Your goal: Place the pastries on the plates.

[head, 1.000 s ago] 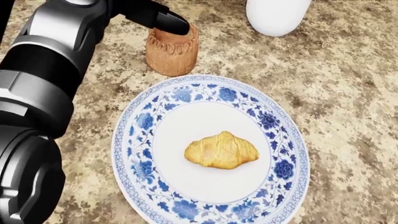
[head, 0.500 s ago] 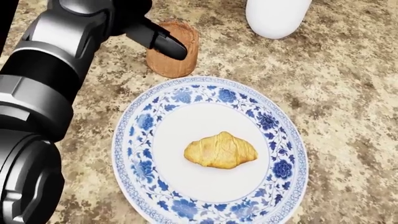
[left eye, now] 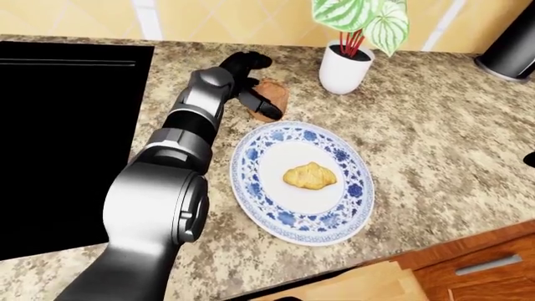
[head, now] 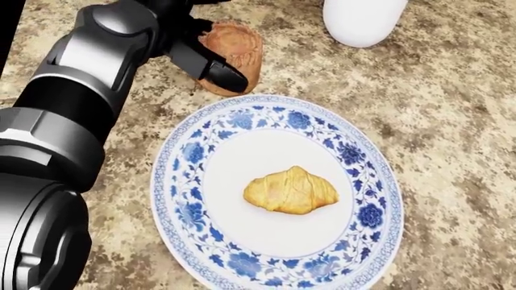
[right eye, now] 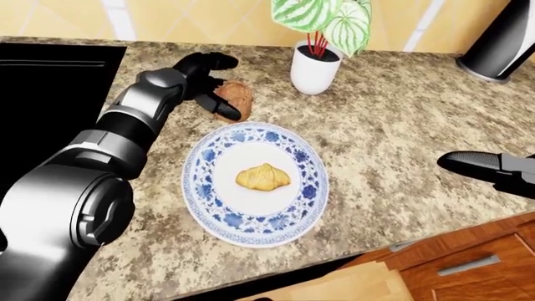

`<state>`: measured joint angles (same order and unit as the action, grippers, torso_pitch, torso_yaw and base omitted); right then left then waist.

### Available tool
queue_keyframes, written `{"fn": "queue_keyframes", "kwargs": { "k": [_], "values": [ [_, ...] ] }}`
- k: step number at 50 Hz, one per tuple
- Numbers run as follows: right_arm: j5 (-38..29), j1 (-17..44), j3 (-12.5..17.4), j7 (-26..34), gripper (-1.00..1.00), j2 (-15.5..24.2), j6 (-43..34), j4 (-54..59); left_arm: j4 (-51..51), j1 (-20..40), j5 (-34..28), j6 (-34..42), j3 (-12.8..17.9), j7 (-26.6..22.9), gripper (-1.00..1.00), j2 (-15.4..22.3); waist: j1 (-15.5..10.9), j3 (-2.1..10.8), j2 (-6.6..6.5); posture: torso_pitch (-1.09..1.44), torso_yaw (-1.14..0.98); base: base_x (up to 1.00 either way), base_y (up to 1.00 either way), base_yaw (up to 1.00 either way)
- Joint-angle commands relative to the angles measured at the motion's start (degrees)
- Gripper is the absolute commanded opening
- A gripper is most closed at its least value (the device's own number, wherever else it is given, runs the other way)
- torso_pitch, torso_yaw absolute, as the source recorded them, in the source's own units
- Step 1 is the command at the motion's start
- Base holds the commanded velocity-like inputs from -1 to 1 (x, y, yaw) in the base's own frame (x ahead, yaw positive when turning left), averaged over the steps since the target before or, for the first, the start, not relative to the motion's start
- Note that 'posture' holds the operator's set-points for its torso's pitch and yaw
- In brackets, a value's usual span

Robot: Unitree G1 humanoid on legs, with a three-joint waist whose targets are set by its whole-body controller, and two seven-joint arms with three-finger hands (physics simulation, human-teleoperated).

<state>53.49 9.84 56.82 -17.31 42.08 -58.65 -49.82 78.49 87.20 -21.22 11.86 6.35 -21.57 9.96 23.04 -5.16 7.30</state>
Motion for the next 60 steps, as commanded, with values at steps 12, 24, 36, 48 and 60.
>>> {"fn": "queue_keyframes", "kwargs": {
  "k": [12, 24, 36, 48, 60],
  "values": [
    [-1.78, 0.86, -0.29, -0.51, 1.0, 0.21, 1.67, -1.06, -2.48, 2.03, -1.98, -3.12, -0.55, 1.76, 0.25, 0.13, 0.07, 1.79, -0.04, 0.15, -0.39, 0.0, 0.0, 0.0],
    [-0.77, -0.32, 1.62, 0.04, 1.0, -0.02, 1.58, -1.57, -2.45, 1.4, -7.54, -6.89, -2.43, 3.62, -0.09, -0.62, 0.06, 1.86, 0.06, 0.15, -0.39, 0.0, 0.0, 0.0],
    [-0.14, -0.74, 2.69, 0.46, 1.0, 0.13, 1.7, -1.25, -2.37, 3.15, -7.49, -9.09, -0.7, 7.88, -1.0, 0.03, 0.18, 1.69, -0.08, 0.15, -0.39, 0.0, 0.0, 0.0],
    [-0.58, 0.08, 1.16, -0.27, 1.0, 0.46, 1.48, -1.29, -2.24, 5.56, -6.92, -11.03, 0.45, 13.11, -1.0, 2.37, 0.35, 1.67, -0.26, 0.15, -0.39, 0.0, 0.0, 0.0],
    [-2.87, -0.3, -1.25, -0.14, 1.0, -2.03, 2.59, -2.31, -3.08, 8.85, -4.5, -9.15, 0.55, 10.91, -1.0, 3.84, 0.46, 4.07, -0.62, 0.05, -0.39, 0.0, 0.0, 0.0]
  ]
}}
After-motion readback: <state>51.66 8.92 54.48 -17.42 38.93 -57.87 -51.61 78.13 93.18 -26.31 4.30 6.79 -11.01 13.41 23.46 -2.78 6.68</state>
